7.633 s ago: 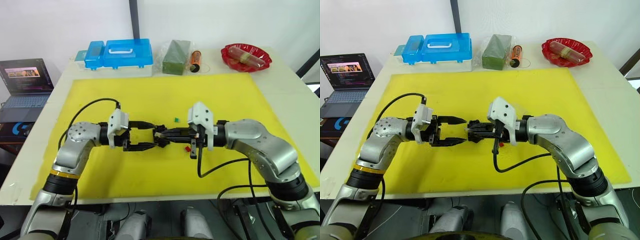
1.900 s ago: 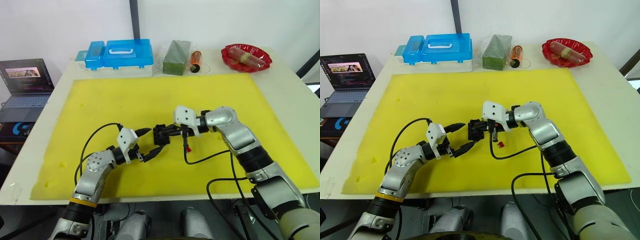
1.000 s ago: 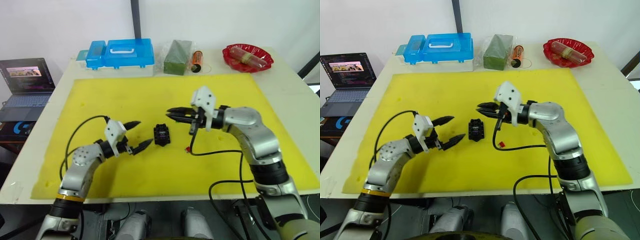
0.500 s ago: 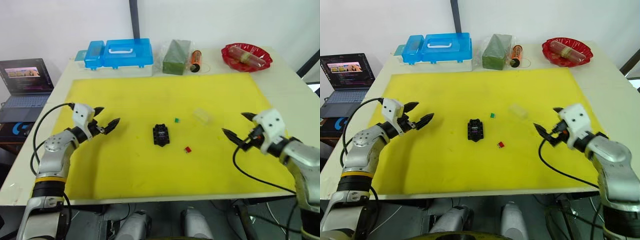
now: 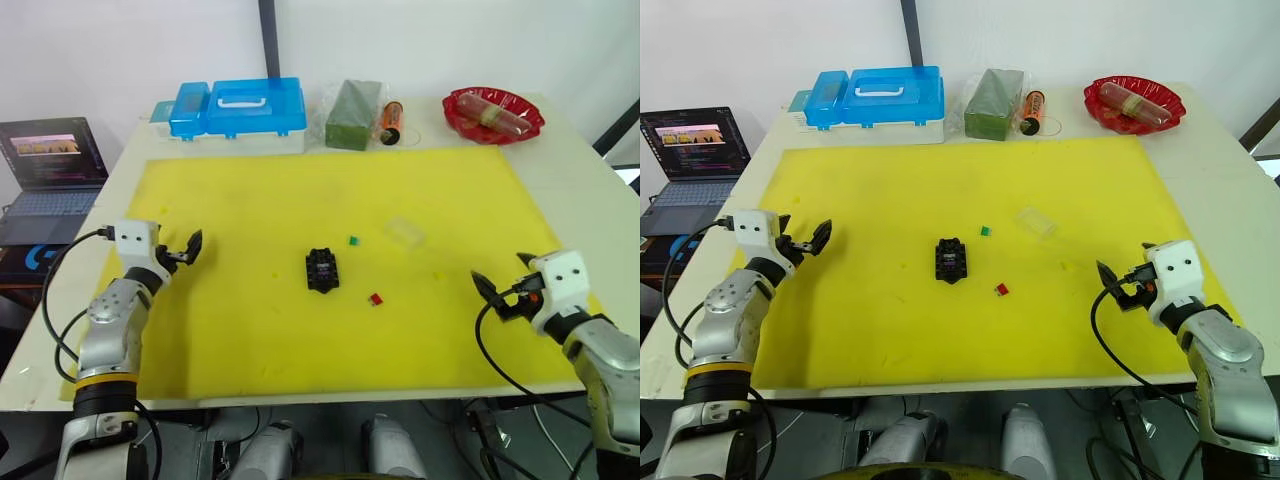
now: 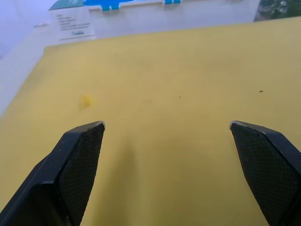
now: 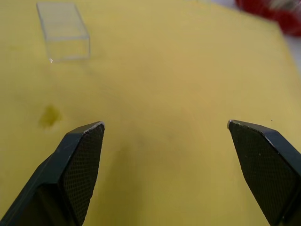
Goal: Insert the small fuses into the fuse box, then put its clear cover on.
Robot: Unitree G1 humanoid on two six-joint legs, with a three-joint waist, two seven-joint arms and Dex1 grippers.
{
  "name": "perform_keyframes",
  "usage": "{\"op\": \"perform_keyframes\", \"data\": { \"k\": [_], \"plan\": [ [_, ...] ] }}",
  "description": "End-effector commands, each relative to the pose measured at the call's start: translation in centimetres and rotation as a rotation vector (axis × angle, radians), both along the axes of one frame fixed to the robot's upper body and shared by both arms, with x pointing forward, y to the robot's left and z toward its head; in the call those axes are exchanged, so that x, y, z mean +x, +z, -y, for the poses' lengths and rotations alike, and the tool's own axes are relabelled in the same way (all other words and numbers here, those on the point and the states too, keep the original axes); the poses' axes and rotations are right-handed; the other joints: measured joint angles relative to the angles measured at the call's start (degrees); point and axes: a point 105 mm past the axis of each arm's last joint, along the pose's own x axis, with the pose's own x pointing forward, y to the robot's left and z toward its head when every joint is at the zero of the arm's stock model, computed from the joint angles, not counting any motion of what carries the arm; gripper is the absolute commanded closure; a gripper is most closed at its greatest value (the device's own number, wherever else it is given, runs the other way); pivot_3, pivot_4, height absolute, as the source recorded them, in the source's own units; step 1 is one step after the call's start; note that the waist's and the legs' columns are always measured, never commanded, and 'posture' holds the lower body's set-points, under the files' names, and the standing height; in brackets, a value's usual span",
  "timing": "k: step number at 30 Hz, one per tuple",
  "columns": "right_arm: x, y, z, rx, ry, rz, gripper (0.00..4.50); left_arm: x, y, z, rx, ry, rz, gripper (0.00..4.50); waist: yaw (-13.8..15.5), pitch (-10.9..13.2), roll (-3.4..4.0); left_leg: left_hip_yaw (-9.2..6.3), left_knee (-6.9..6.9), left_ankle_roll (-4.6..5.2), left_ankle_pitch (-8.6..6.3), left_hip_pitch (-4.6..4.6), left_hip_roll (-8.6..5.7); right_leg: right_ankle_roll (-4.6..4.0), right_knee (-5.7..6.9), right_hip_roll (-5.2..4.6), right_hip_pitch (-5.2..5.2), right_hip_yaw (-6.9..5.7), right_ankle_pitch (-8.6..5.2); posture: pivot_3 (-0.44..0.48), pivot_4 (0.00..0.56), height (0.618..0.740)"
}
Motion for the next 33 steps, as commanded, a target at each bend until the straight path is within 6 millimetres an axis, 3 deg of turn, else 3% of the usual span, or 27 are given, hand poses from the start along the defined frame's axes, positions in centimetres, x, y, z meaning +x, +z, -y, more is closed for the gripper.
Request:
{"op": "perform_keyframes", "data": {
  "k": [1, 3, 9, 17, 21, 27, 31, 33],
  "plan": [
    [-0.7, 1.6, -1.2, 0.085, 0.086, -0.001, 0.03, -0.2, 4.1, 0.5, -0.039, -0.169, 0.111, 0.00, -0.1, 0.0, 0.00, 0.00, -0.01, 0.00, 0.00, 0.00, 0.00, 0.00, 0.00, 0.00, -0.01, 0.00, 0.00, 0.000, 0.150, 0.740],
    [-1.1, 1.9, -2.0, 0.121, 0.131, -0.024, 0.03, -0.7, 5.3, 1.5, 0.022, -0.299, 0.145, 0.00, -0.1, 0.0, 0.00, 0.00, -0.01, 0.00, 0.00, 0.00, 0.02, 0.00, 0.00, 0.01, -0.02, 0.00, 0.00, 0.000, 0.150, 0.740],
    [-2.6, 2.4, -5.6, 0.397, 0.323, -0.198, 0.03, -3.9, 7.3, 7.5, 0.100, -0.798, 0.142, 0.00, 0.1, 0.0, 0.01, -0.02, -0.03, 0.00, 0.00, 0.00, 0.02, 0.00, -0.07, -0.01, 0.04, -0.01, 0.00, 0.000, 0.150, 0.740],
    [-3.7, 3.9, -9.7, 0.842, 0.486, -0.376, 0.03, -9.9, 6.6, 13.1, 0.277, -1.287, 0.158, 0.00, 0.0, 0.0, 0.03, -0.01, -0.10, 0.01, 0.00, 0.01, 0.11, -0.01, -0.16, 0.02, 0.06, -0.02, 0.00, 0.000, 0.150, 0.740],
    [-3.4, 3.1, -11.0, 0.947, 0.482, -0.476, 0.03, -11.4, 5.8, 14.8, 0.304, -1.385, 0.192, 0.00, 0.2, 0.0, 0.05, 0.03, -0.08, 0.01, 0.00, 0.01, 0.10, -0.02, -0.21, 0.00, 0.11, -0.02, 0.01, 0.000, 0.150, 0.740],
    [-1.2, 3.0, -11.3, 1.040, 0.427, -0.521, 1.94, -11.1, 4.6, 15.3, 0.316, -1.357, 0.199, 0.00, 0.0, 0.0, 0.05, 0.05, -0.07, 0.01, 0.00, 0.03, 0.10, -0.03, -0.21, 0.01, 0.13, -0.03, 0.01, 0.000, 0.150, 0.740],
    [-1.2, 2.3, -11.6, 1.011, 0.432, -0.579, 1.94, -10.9, 4.5, 15.4, 0.295, -1.331, 0.208, 0.00, 0.1, 0.0, 0.05, 0.02, -0.09, 0.01, 0.00, 0.02, 0.11, -0.03, -0.20, 0.02, 0.12, -0.05, 0.01, 0.000, 0.150, 0.740],
    [-1.0, 1.9, -11.5, 1.017, 0.418, -0.591, 2.31, -10.8, 4.5, 15.5, 0.294, -1.322, 0.210, 0.00, 0.1, 0.0, 0.05, 0.02, -0.07, 0.01, 0.00, 0.02, 0.10, -0.03, -0.20, 0.02, 0.15, -0.06, 0.02, 0.000, 0.150, 0.740]
  ]
}}
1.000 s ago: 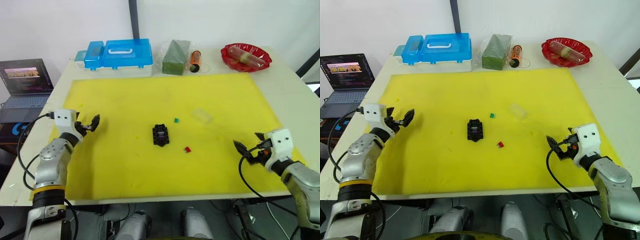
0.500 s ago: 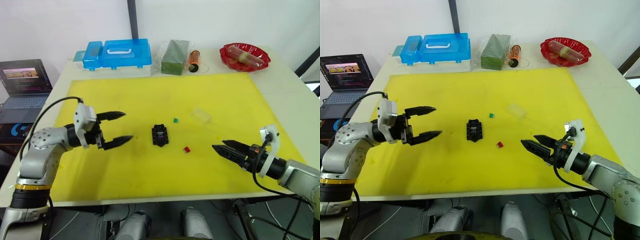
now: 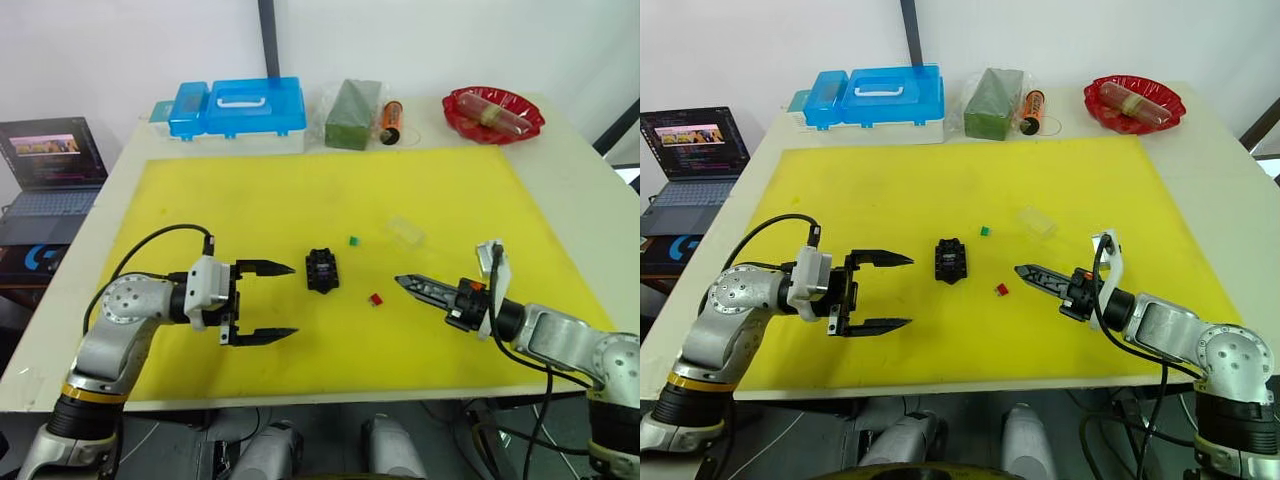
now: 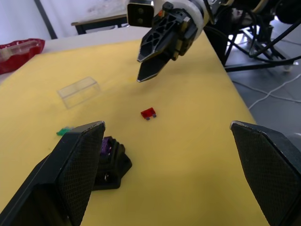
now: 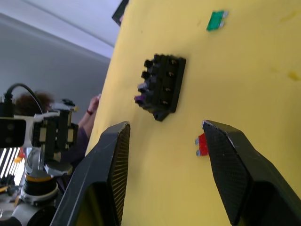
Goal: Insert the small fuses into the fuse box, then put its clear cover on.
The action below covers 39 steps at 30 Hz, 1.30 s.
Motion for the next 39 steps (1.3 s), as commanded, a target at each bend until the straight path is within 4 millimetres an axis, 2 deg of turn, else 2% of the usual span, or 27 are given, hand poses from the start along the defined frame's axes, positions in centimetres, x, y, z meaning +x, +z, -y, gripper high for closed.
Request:
{"op": "perform_keyframes", "data": {
  "k": [1, 4, 15, 30, 39],
  "plan": [
    [0.2, 0.2, 0.0, 0.018, 0.010, -0.004, 2.50, 0.1, 0.4, 0.1, -0.014, 0.013, 0.029, 0.00, 0.0, 0.0, 0.00, 0.00, 0.01, 0.00, 0.00, 0.00, 0.00, 0.00, 0.00, 0.00, 0.00, 0.00, 0.00, 0.000, 0.150, 0.740],
    [0.1, 0.0, -0.1, 0.016, 0.023, -0.012, 3.51, 0.1, 0.4, 0.1, -0.015, 0.017, 0.028, 0.00, -0.1, 0.0, 0.00, 0.00, 0.00, 0.00, 0.00, 0.00, 0.01, 0.00, 0.01, 0.00, 0.00, 0.00, 0.00, 0.000, 0.150, 0.740],
    [0.2, -1.2, -0.7, -0.013, 0.070, -0.062, 3.51, 0.6, 0.5, 0.8, -0.018, 0.007, 0.027, 0.00, -0.1, 0.0, 0.00, 0.00, 0.01, 0.00, 0.00, 0.00, 0.00, 0.00, 0.01, 0.00, 0.00, 0.00, 0.00, 0.000, 0.150, 0.740],
    [1.0, -3.0, -1.2, -0.068, 0.087, -0.101, 3.51, 0.1, 0.4, 1.2, -0.016, -0.009, 0.022, 0.00, -0.1, 0.0, 0.00, 0.00, 0.00, 0.00, 0.00, 0.01, 0.01, 0.00, 0.01, 0.00, 0.00, 0.00, 0.00, 0.000, 0.150, 0.740],
    [1.0, -3.2, -1.6, -0.076, 0.122, -0.102, 3.51, 0.1, 0.6, 1.3, -0.020, -0.008, 0.017, 0.00, -0.2, 0.0, 0.00, 0.00, 0.00, 0.00, 0.00, 0.01, 0.02, 0.00, 0.01, 0.01, 0.00, 0.00, 0.00, 0.000, 0.150, 0.740]
  ]
}}
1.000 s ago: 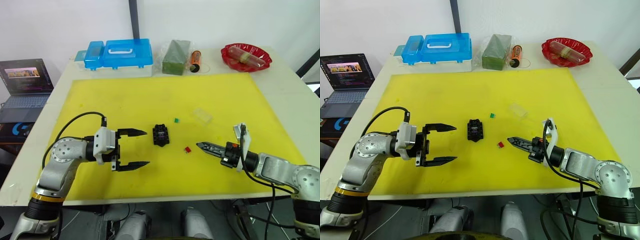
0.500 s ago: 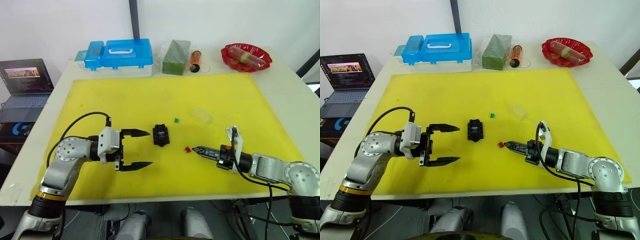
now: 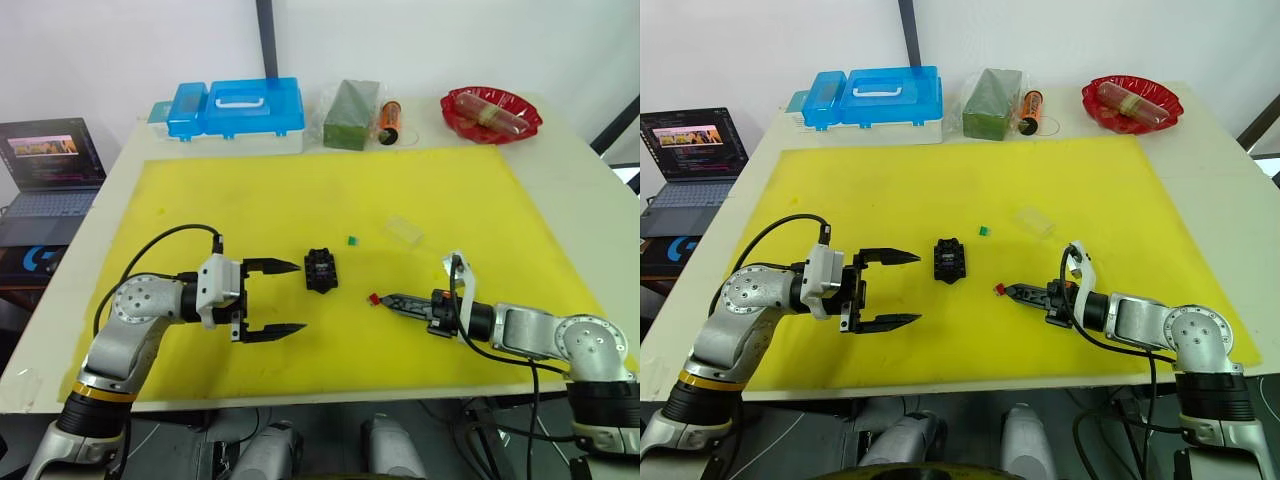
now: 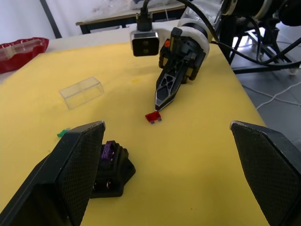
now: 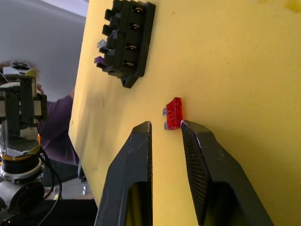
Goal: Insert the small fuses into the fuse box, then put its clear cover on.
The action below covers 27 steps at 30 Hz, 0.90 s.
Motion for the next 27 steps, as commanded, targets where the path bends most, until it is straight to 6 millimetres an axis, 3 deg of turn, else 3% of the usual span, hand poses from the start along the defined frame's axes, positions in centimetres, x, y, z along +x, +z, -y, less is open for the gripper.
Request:
{"op": "perform_keyframes", "data": {
  "k": [1, 27],
  "plan": [
    [0.3, 0.1, -0.4, 0.009, 0.011, 0.007, 3.51, -0.3, 0.8, 0.4, -0.012, -0.019, 0.031, 0.00, 0.0, 0.0, 0.00, 0.00, 0.00, 0.00, 0.00, 0.00, 0.00, 0.00, 0.00, 0.00, 0.00, 0.00, 0.00, 0.000, 0.150, 0.740],
    [1.5, -1.2, -1.1, 0.016, -0.003, -0.036, 3.51, -0.9, 1.6, 1.6, -0.018, -0.027, 0.028, 0.00, -0.5, -0.1, -0.11, 0.19, -0.07, 0.00, 0.00, 0.30, 0.24, -0.16, 0.01, 0.08, 0.14, 0.02, 0.10, 0.000, 0.150, 0.740]
  ]
}}
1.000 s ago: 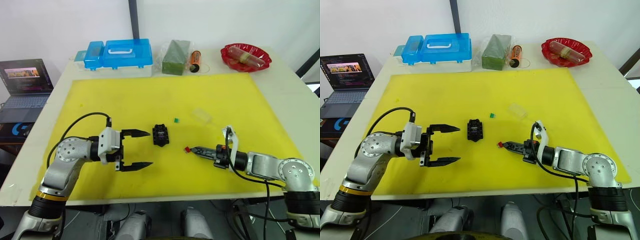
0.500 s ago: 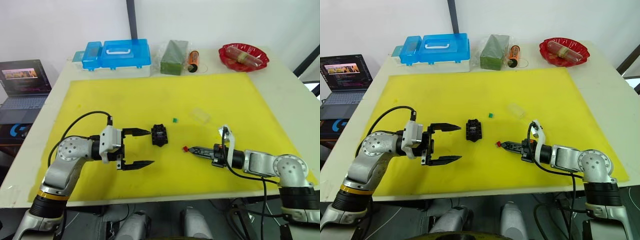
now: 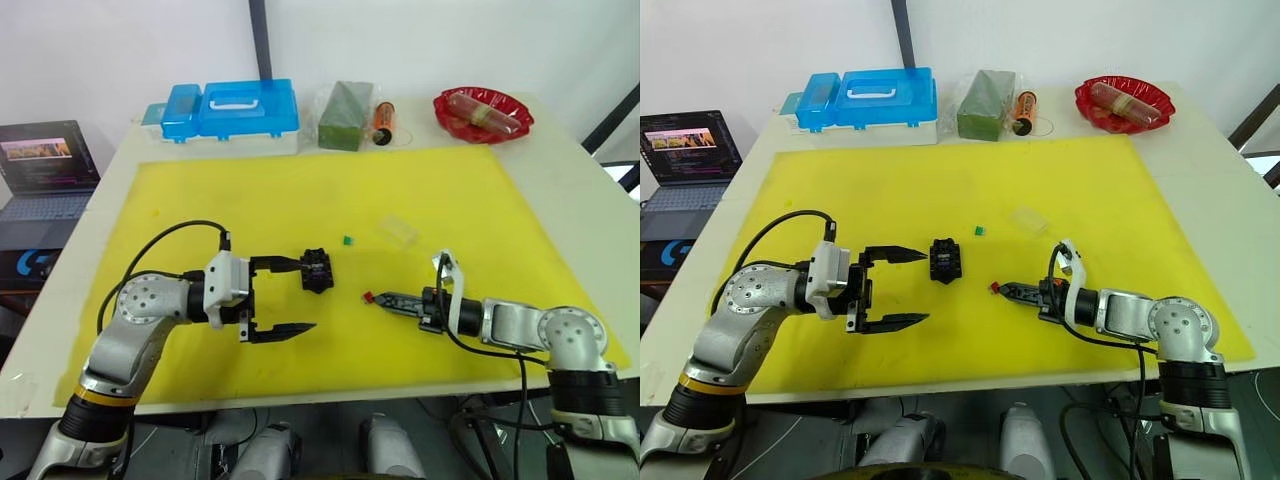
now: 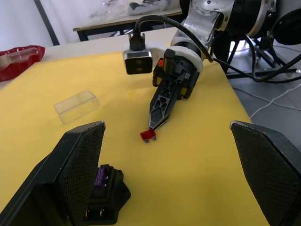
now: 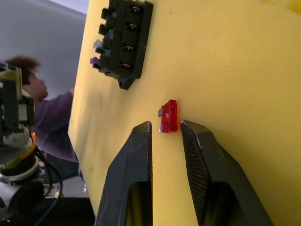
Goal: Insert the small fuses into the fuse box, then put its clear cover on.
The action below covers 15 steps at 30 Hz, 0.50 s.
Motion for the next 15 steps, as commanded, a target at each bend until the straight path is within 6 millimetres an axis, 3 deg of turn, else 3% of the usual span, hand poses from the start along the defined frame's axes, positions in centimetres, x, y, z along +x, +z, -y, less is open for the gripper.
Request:
{"op": "perform_keyframes", "data": {
  "k": [1, 6, 11, 15],
  "plan": [
    [0.40, -0.57, -0.29, -0.011, -0.012, -0.016, 3.51, -0.43, 0.79, 0.34, -0.008, -0.024, 0.036, 0.00, 0.0, 0.0, -0.01, 0.03, -0.02, 0.00, 0.00, 0.08, 0.03, 0.00, -0.01, 0.01, 0.05, 0.00, 0.00, 0.000, 0.150, 0.740],
    [0.49, -1.10, -0.28, -0.028, -0.024, -0.025, 3.51, -0.50, 0.63, 0.17, -0.007, -0.023, 0.034, 0.00, 0.1, 0.0, -0.01, 0.18, -0.16, 0.05, -0.04, 0.52, 0.13, -0.01, -0.14, 0.04, 0.43, 0.00, 0.00, 0.000, 0.150, 0.740],
    [0.44, -1.33, -0.27, -0.040, -0.028, -0.025, 4.49, -0.64, 0.37, -0.08, -0.005, -0.023, 0.029, 0.00, 0.1, 0.0, -0.16, 0.22, -0.15, 0.05, -0.04, 0.61, 0.18, -0.01, -0.15, 0.06, 0.51, 0.00, 0.00, 0.000, 0.150, 0.740],
    [0.37, -1.44, -0.24, -0.042, -0.031, -0.025, 4.49, -0.63, 0.15, -0.24, -0.004, -0.021, 0.028, 0.00, 0.2, -0.1, -0.27, 0.22, -0.14, 0.05, -0.04, 0.68, 0.19, -0.04, -0.18, 0.07, 0.59, 0.00, 0.02, 0.000, 0.150, 0.740]
  ]
}}
